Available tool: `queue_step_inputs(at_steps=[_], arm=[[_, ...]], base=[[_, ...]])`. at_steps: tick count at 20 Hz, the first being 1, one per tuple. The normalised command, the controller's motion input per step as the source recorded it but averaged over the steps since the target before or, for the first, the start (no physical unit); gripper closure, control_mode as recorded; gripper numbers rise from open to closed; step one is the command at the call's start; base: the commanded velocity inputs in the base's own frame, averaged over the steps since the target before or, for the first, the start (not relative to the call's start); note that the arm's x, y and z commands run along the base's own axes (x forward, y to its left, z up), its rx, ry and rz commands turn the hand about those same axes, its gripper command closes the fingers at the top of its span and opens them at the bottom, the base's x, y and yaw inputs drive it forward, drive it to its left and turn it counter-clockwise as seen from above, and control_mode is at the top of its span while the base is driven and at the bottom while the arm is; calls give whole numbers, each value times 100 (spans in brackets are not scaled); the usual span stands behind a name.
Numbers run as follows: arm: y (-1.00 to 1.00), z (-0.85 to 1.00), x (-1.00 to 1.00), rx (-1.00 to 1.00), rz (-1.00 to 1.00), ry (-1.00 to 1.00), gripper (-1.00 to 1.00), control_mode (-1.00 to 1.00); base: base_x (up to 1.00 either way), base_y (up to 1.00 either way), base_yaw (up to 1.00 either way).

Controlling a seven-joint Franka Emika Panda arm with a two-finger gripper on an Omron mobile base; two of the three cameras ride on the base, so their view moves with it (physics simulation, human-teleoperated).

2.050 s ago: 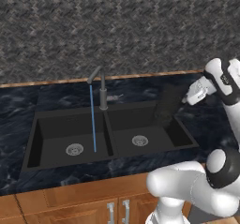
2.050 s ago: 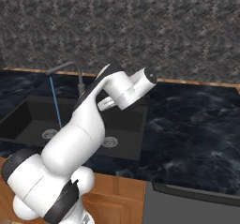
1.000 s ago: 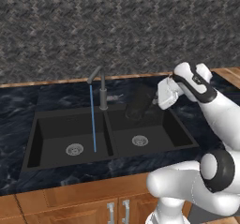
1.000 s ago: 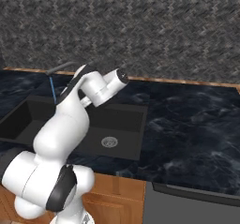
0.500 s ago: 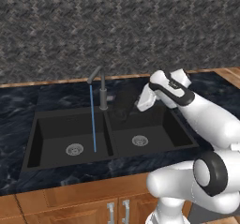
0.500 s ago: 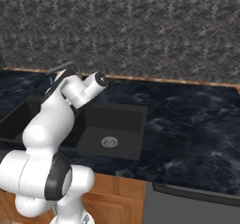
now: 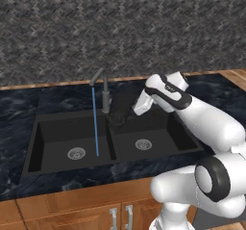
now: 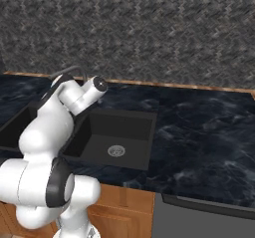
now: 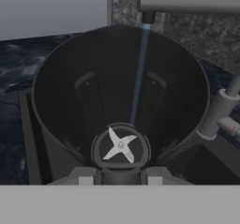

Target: Turn on the sink faucet and place the jug under the water for a few seconds to fill it up.

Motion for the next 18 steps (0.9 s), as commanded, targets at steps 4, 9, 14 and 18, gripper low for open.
queue_step_inputs(at_steps=[4,9,14,18], arm=[[36,-6,6,-2,0,0,100,-100],[42,-18,14,-3,0,0,100,-100],[36,-15,16,-3,0,0,100,-100],[33,-12,16,-3,0,0,100,-100]], base=[[0,0,0],[0,0,0],[0,0,0],[0,0,0]])
